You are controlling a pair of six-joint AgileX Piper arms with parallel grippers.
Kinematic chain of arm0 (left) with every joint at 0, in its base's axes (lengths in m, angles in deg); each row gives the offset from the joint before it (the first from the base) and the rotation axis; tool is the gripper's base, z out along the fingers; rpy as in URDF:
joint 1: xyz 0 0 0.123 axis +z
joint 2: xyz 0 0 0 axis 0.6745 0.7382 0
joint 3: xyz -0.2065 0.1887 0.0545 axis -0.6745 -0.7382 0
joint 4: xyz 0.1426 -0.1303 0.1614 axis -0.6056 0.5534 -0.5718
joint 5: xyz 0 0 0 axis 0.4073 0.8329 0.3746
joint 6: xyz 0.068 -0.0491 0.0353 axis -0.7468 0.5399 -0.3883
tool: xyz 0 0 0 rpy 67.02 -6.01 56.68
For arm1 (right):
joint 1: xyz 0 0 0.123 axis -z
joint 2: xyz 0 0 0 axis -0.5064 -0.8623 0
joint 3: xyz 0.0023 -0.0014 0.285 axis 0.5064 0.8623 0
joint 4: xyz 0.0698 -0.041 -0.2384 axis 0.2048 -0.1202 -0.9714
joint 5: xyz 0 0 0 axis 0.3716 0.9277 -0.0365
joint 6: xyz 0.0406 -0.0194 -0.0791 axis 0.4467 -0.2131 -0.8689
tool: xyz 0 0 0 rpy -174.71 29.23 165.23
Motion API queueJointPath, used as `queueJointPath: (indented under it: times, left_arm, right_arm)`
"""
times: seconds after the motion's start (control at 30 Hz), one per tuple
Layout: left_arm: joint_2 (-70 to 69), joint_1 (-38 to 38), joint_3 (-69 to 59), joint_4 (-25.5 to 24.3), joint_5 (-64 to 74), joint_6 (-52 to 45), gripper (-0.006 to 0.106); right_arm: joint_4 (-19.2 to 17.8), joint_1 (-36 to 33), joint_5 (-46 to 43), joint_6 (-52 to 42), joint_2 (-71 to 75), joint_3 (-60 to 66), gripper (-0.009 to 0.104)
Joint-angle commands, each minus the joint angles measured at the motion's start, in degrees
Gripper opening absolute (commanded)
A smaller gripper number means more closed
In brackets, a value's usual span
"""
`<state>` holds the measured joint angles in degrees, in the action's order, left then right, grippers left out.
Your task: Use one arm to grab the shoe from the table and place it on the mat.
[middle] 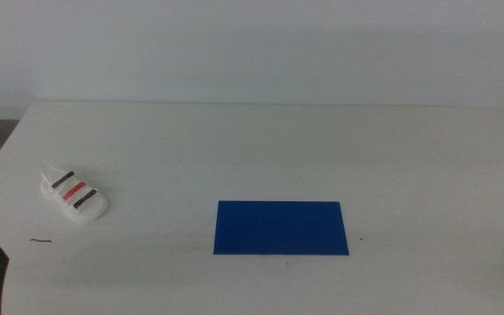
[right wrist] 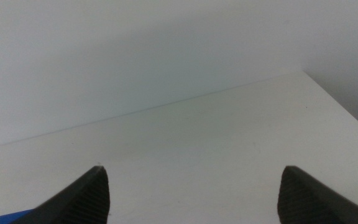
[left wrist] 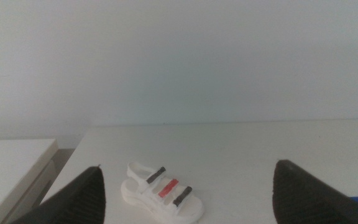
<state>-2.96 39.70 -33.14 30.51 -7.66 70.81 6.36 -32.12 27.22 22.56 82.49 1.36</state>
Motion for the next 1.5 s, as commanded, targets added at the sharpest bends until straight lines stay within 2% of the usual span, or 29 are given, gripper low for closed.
queueJointPath:
  times: [0.0,0.3,0.53,0.63,0.7,0.83,1.17,1.47]
  left_arm:
    - [-0.3,-0.2,0.0,0.1,-0.5,0.2,0.09]
    - [40.1,-0.1,44.4,0.9,34.0,2.6,0.09]
    - [64.8,-0.1,73.4,-4.0,53.9,29.3,0.09]
    - [73.2,-0.1,82.1,-5.0,63.0,42.8,0.09]
    - [78.2,-0.1,86.6,-5.0,64.3,51.5,0.09]
    - [86.6,-0.2,91.1,-4.2,64.3,58.9,0.09]
    - [100.9,-0.1,92.7,-11.6,64.3,58.5,0.09]
    - [109.5,1.3,92.8,-11.9,64.3,58.5,0.09]
  right_arm:
    - [-0.3,0.0,-0.6,-0.2,0.3,0.1,0.079]
    - [-0.3,0.0,-0.6,-0.2,0.3,0.1,0.079]
    - [-0.3,0.0,-0.6,-0.2,0.3,0.1,0.079]
    - [-0.3,0.0,-0.6,-0.2,0.3,0.1,0.079]
    - [-0.3,0.0,-0.6,-0.2,0.3,0.1,0.079]
    - [-0.3,0.0,-0.6,-0.2,0.3,0.1,0.079]
    - [-0.3,0.0,-0.6,-0.2,0.3,0.1,0.079]
    - [-0.3,0.0,-0.6,-0.2,0.3,0.1,0.079]
